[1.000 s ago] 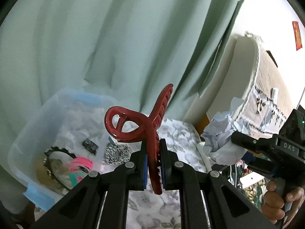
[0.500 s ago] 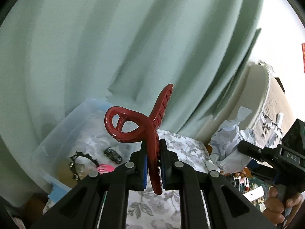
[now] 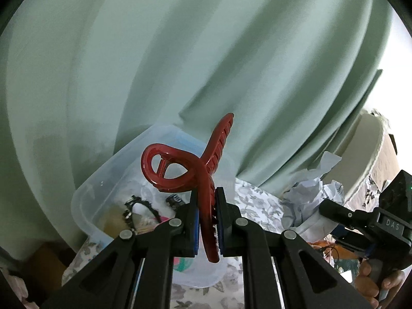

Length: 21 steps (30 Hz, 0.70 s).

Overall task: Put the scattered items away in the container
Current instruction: 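Carry the claw clip with the left tool while the right tool carries the paper to the box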

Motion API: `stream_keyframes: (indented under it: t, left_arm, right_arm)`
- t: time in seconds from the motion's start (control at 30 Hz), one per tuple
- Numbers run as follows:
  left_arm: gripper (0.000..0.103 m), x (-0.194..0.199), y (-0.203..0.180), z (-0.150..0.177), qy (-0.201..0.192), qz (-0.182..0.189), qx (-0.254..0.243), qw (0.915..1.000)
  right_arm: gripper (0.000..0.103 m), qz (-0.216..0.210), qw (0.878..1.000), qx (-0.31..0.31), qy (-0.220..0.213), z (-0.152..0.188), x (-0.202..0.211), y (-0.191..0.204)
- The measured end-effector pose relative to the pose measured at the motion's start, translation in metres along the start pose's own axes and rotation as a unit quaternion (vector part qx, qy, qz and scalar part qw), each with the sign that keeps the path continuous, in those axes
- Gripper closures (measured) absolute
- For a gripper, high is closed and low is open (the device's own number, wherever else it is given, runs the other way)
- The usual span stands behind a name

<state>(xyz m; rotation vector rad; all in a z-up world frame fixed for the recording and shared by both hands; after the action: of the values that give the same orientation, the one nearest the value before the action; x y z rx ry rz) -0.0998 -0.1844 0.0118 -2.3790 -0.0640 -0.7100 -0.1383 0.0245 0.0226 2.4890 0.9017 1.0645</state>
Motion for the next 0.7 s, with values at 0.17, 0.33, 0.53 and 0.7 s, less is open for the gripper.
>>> stream_keyframes:
  t: [0.17,0.33,0.53,0.7]
  left_arm:
    - [0.092,-0.003,0.022,-0.002,0.003,-0.010,0.019,0.9998]
    - [0.092,-0.008,0.041,-0.002,0.008,-0.020,0.042,0.9989]
    - [0.092,-0.016,0.049,0.000,0.017,-0.023,0.048,0.9984]
    - [0.092,-0.023,0.054,0.003,0.027,-0.027,0.052,0.9979]
  right_arm:
    - [0.057,-0.008,1.000,0.016,0.025,0.004,-0.028,0.015]
    - [0.057,-0.007,0.998,0.027,0.050,0.009,-0.051,0.021]
    - [0.057,-0.010,0.997,0.036,0.065,0.010,-0.068,0.030]
    - [0.057,-0.011,0.996,0.043,0.076,0.011,-0.082,0.035]
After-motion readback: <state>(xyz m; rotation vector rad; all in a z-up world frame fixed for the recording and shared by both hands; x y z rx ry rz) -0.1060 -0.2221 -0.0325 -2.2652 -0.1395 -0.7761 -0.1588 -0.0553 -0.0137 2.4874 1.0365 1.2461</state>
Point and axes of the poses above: each gripper's, at about its wrist camera, not at the fingertips, and x roughly against the way its jaws point, y to its left, z to its underside, the point moved 6 cm from there along -x, roughly the way its jaws point, and after that the axes turned 10 degrees about x, right-handed, at the moved point
